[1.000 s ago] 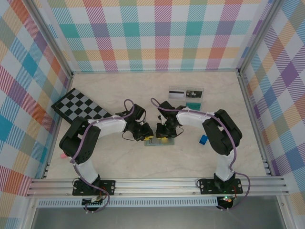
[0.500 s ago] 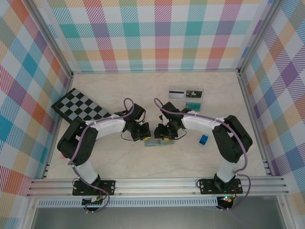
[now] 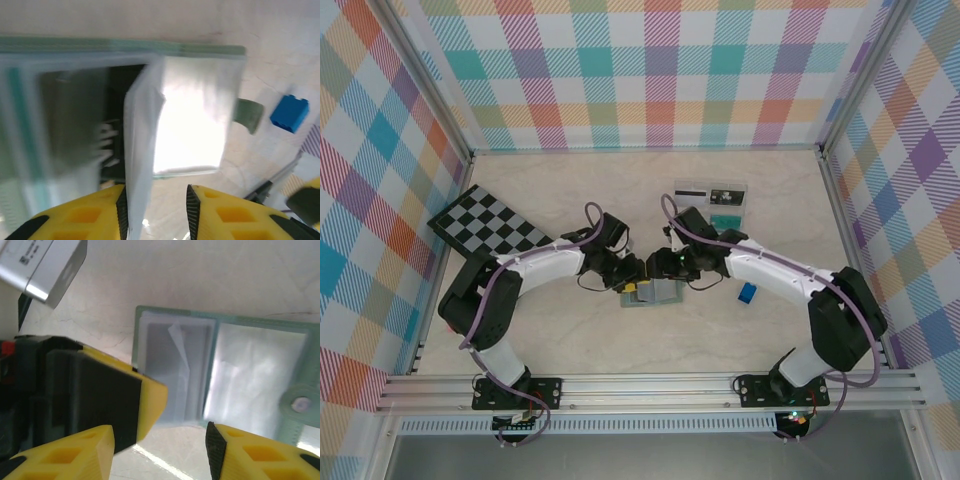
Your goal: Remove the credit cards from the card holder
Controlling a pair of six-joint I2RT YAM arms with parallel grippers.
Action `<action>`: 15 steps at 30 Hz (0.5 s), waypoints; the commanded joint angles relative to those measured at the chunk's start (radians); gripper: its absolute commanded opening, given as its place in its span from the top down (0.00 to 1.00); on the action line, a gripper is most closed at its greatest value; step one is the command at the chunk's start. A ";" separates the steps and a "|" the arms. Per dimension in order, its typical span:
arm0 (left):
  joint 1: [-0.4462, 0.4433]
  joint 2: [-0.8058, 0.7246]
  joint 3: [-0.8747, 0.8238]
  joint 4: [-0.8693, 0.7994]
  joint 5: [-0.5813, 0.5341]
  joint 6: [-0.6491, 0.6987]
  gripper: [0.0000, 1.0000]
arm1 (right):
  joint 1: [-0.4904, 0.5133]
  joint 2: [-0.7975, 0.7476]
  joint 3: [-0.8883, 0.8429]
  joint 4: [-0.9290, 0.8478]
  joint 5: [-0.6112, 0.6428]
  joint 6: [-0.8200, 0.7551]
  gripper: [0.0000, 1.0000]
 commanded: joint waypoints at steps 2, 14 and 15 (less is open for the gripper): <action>-0.046 0.033 0.071 0.088 0.069 -0.026 0.61 | -0.035 -0.079 -0.046 -0.048 0.124 0.055 0.47; -0.078 0.051 0.154 -0.068 -0.107 -0.027 0.59 | -0.095 -0.150 -0.086 -0.098 0.200 0.074 0.45; -0.076 0.038 0.149 -0.077 -0.127 -0.030 0.59 | -0.095 -0.144 -0.084 -0.092 0.185 0.064 0.46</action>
